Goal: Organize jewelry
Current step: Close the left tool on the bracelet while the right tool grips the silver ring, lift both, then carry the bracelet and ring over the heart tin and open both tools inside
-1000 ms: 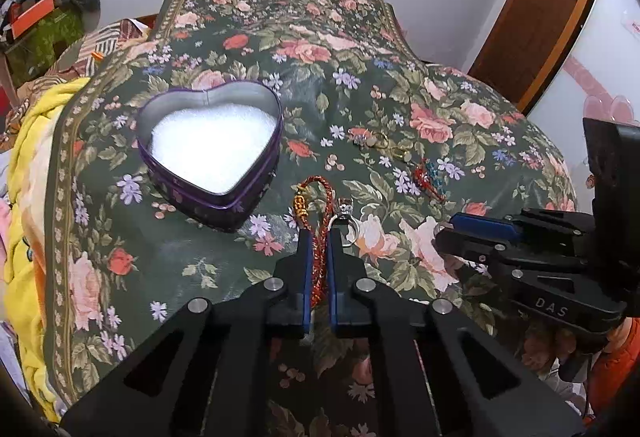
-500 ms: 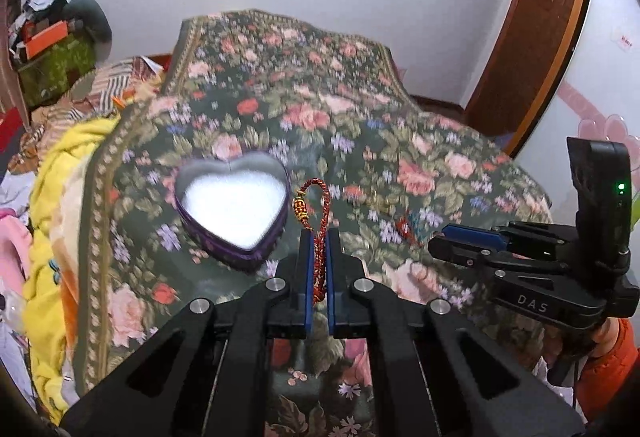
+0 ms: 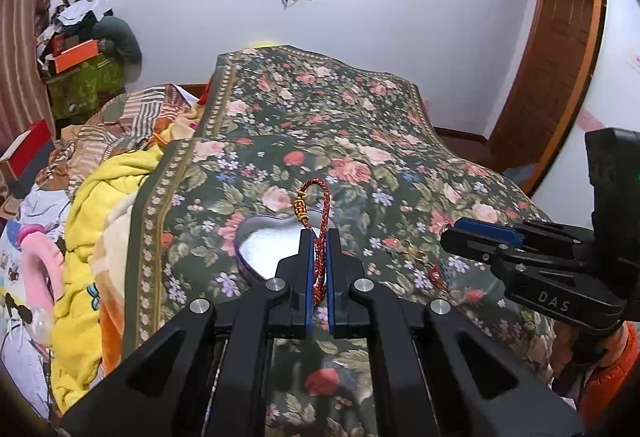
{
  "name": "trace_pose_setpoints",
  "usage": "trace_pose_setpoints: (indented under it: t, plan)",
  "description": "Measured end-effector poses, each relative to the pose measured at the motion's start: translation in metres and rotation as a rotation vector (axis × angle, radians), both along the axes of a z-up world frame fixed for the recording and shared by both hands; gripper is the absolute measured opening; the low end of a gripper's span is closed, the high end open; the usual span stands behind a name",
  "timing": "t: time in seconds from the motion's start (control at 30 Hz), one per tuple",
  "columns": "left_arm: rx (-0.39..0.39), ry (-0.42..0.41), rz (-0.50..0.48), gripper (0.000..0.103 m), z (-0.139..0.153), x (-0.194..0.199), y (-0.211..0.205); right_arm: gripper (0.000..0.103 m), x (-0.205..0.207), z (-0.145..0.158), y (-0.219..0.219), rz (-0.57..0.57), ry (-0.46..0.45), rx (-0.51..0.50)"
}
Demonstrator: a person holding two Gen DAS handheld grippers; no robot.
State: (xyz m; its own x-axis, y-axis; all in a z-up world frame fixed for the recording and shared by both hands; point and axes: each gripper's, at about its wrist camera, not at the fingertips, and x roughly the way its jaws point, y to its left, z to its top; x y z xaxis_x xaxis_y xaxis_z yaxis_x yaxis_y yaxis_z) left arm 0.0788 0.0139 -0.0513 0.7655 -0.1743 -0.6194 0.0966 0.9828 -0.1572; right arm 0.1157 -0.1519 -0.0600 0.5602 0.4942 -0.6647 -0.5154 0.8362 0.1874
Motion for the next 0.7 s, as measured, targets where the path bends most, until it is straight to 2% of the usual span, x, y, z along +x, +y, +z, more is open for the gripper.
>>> trace_pose_setpoints:
  t: [0.33, 0.53, 0.7]
  plan:
    - [-0.005, 0.028, 0.03, 0.004, -0.012, 0.018, 0.017, 0.02, 0.016, -0.001, 0.028, 0.05, -0.006, 0.01]
    - [-0.045, 0.063, 0.0, 0.004, -0.022, 0.029, 0.02, 0.02, 0.023, -0.01, 0.038, 0.07, 0.019, 0.012]
    - [-0.039, 0.098, -0.014, 0.004, -0.035, 0.043, 0.016, 0.02, 0.028, -0.019, 0.039, 0.071, 0.044, 0.004]
